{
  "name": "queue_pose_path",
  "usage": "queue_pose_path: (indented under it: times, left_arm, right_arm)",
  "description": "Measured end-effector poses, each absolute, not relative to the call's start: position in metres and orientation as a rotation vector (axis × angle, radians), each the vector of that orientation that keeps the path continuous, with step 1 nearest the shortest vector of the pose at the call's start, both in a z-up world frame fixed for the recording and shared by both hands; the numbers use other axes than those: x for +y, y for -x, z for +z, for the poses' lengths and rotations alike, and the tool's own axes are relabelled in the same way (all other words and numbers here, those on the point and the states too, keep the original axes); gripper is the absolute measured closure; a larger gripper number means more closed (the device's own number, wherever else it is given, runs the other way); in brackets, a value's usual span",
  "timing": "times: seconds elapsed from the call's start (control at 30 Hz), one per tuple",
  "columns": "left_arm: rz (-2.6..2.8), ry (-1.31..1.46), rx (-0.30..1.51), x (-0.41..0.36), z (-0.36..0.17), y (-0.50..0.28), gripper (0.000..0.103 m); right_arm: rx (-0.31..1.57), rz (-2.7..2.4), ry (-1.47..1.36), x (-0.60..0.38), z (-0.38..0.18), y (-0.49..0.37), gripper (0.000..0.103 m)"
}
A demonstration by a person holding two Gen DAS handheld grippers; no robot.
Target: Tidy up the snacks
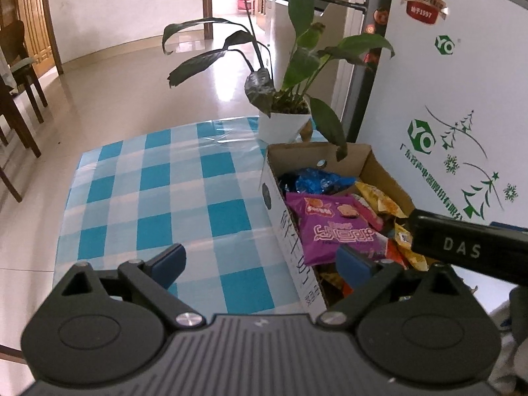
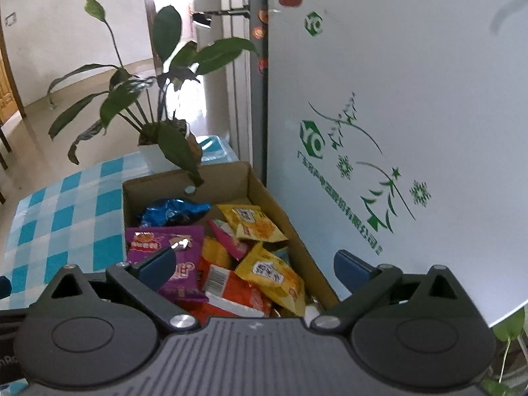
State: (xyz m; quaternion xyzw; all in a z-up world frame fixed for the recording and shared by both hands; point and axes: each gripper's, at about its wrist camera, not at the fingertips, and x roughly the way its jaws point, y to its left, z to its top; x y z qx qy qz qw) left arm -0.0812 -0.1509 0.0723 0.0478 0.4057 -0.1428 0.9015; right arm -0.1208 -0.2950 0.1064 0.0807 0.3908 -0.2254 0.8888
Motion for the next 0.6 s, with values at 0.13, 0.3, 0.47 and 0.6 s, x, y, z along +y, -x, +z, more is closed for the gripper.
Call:
queue_pose_path:
  times: [0.13,0.3,0.47,0.6]
  left_arm:
    - [-0.259,-0.118,0.843,-0.154,0.072,0.08,0.005]
    - [-0.218,-0.112,0.84,-0.152,0.074,0.075,0.005]
    - [-0.192,-0.151,0.821,-0.152,0.077,0.074,0.005]
    - [-0.189,-0.162,0.821,-0.153,0.077,0.074,0.004]
  right_arm:
    - [0.839,-0.488,-0.166,-0.298,0.104,0.122,0.0]
    - [0.871,-0.477,-0.06,-0.288,0.101,0.119,0.0]
    - [0.883,-0.452,-0.041,-0.283,0.1,0.117,0.0]
    - [0.882,-0.446,-0.044,-0.284,0.101,0.117,0.0]
